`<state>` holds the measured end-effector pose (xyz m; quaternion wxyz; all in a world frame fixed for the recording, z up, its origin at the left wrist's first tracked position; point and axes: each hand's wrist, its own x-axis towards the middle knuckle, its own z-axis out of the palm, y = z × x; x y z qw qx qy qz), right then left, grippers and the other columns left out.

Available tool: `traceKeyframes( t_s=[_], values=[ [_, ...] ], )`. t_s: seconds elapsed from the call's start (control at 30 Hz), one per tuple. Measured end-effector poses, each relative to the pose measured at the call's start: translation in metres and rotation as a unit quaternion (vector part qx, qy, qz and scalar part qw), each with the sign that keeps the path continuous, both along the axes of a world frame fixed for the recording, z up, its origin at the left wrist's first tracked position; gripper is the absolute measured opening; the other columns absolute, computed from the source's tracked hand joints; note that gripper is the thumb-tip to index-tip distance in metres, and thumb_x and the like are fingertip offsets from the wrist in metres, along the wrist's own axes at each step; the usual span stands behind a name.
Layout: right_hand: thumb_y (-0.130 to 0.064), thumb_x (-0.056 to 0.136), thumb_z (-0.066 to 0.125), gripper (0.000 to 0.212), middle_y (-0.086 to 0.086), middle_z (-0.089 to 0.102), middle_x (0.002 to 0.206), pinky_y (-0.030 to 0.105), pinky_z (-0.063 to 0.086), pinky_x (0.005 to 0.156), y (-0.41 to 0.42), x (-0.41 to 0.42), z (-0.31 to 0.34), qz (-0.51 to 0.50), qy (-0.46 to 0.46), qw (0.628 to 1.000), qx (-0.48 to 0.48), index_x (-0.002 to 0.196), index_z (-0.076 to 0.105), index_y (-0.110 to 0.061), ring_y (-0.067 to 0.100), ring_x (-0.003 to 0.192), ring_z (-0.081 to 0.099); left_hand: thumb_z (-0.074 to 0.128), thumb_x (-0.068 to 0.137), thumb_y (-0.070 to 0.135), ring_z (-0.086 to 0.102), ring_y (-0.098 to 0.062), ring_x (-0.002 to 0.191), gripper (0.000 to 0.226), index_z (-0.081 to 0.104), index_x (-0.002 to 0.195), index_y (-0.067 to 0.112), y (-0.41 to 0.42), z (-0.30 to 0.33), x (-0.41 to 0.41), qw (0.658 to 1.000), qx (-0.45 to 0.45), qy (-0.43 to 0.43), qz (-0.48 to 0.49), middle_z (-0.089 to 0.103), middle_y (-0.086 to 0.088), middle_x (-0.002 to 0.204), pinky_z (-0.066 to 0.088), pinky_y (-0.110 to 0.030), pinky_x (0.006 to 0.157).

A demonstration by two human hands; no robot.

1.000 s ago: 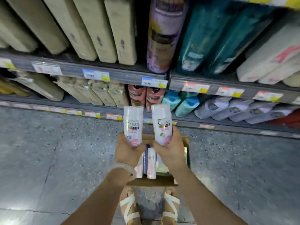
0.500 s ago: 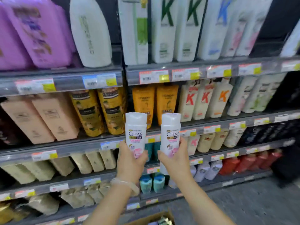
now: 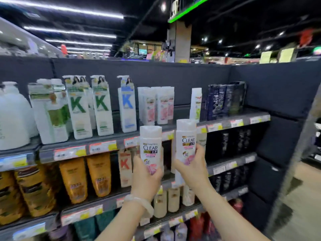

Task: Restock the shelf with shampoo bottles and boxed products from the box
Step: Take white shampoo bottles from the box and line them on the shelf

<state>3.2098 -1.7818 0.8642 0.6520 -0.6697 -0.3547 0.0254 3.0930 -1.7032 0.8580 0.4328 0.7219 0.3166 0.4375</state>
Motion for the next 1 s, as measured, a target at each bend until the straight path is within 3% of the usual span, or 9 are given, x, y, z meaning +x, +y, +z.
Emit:
traceKeyframes(
  t_s=[0.07, 0.13, 0.23, 0.37, 0.43, 0.53, 0.7, 0.8, 1.0],
  values=[
    [-0.010, 0.070, 0.074, 0.058, -0.016, 0.052, 0.090, 0.006, 0.041, 0.056, -0.017, 0.032, 0.006, 0.013, -0.004, 1.000, -0.010, 0.108, 0.033, -0.028, -0.013, 0.074, 0.054, 0.068, 0.080, 0.011, 0.057, -0.005, 0.084, 0.036, 0.038, 0.101, 0.014, -0.018, 0.003, 0.030, 1.000, -0.022, -0.005, -0.011, 0.057, 0.004, 0.096, 0.045, -0.015, 0.069],
    [-0.009, 0.071, 0.073, 0.058, -0.015, 0.052, 0.091, 0.006, 0.041, 0.056, -0.026, 0.059, 0.009, 0.021, -0.003, 1.000, -0.013, 0.108, 0.032, -0.028, -0.012, 0.074, 0.055, 0.067, 0.081, 0.010, 0.052, 0.007, 0.079, 0.036, 0.037, 0.098, 0.019, -0.028, 0.009, 0.053, 1.000, -0.024, -0.015, -0.003, 0.055, 0.012, 0.092, 0.042, -0.006, 0.059],
    [-0.006, 0.070, 0.073, 0.058, -0.010, 0.054, 0.092, 0.004, 0.042, 0.054, -0.022, 0.091, 0.013, 0.044, 0.015, 0.999, -0.009, 0.108, 0.033, -0.024, -0.013, 0.072, 0.057, 0.070, 0.078, 0.007, 0.050, 0.010, 0.071, 0.038, 0.037, 0.095, 0.019, -0.026, 0.016, 0.078, 0.999, -0.003, -0.017, 0.032, 0.053, 0.014, 0.085, 0.039, 0.000, 0.054],
    [-0.006, 0.067, 0.072, 0.057, -0.002, 0.055, 0.096, 0.015, 0.044, 0.066, 0.006, 0.118, 0.018, 0.060, 0.015, 0.998, 0.003, 0.109, 0.038, -0.024, -0.001, 0.080, 0.057, 0.071, 0.077, 0.012, 0.058, -0.003, 0.081, 0.039, 0.038, 0.097, 0.018, -0.003, 0.027, 0.102, 0.999, -0.005, -0.017, 0.046, 0.058, 0.004, 0.092, 0.040, -0.013, 0.059],
    [-0.006, 0.067, 0.071, 0.055, -0.006, 0.052, 0.091, 0.010, 0.041, 0.061, 0.025, 0.129, 0.022, 0.070, 0.018, 0.997, 0.013, 0.108, 0.039, -0.023, -0.005, 0.076, 0.055, 0.070, 0.078, 0.014, 0.057, -0.002, 0.080, 0.038, 0.037, 0.095, 0.022, 0.014, 0.036, 0.114, 0.998, 0.009, -0.023, 0.062, 0.057, 0.005, 0.091, 0.038, -0.014, 0.058],
    [-0.007, 0.070, 0.070, 0.058, -0.005, 0.054, 0.095, 0.016, 0.041, 0.062, 0.058, 0.147, 0.030, 0.099, 0.030, 0.994, 0.025, 0.112, 0.035, -0.026, 0.005, 0.081, 0.056, 0.069, 0.079, 0.014, 0.054, -0.001, 0.082, 0.041, 0.036, 0.101, 0.022, 0.040, 0.048, 0.136, 0.996, 0.023, -0.046, 0.069, 0.053, 0.009, 0.094, 0.036, -0.012, 0.059],
    [-0.008, 0.073, 0.070, 0.060, -0.014, 0.053, 0.098, 0.010, 0.043, 0.058, 0.120, 0.185, 0.057, 0.095, 0.005, 0.994, 0.048, 0.114, 0.032, -0.029, -0.002, 0.083, 0.056, 0.071, 0.077, 0.016, 0.054, 0.000, 0.083, 0.043, 0.039, 0.105, 0.016, 0.087, 0.068, 0.169, 0.993, 0.045, -0.068, 0.091, 0.052, 0.012, 0.094, 0.037, -0.012, 0.058],
    [-0.011, 0.075, 0.072, 0.060, -0.018, 0.051, 0.096, 0.008, 0.044, 0.058, 0.154, 0.203, 0.068, 0.083, -0.008, 0.995, 0.060, 0.115, 0.030, -0.027, -0.006, 0.080, 0.054, 0.073, 0.076, 0.018, 0.054, 0.003, 0.080, 0.042, 0.038, 0.100, 0.023, 0.109, 0.074, 0.182, 0.991, 0.057, -0.073, 0.098, 0.052, 0.014, 0.092, 0.037, -0.012, 0.057],
    [-0.005, 0.073, 0.075, 0.066, -0.011, 0.051, 0.105, 0.011, 0.044, 0.073, 0.205, 0.234, 0.065, 0.092, -0.003, 0.994, 0.057, 0.118, 0.030, -0.024, 0.003, 0.094, 0.054, 0.073, 0.075, 0.017, 0.056, -0.003, 0.089, 0.045, 0.033, 0.088, 0.034, 0.132, 0.071, 0.198, 0.990, 0.052, -0.067, 0.112, 0.054, 0.008, 0.098, 0.040, -0.012, 0.058]
  ],
)
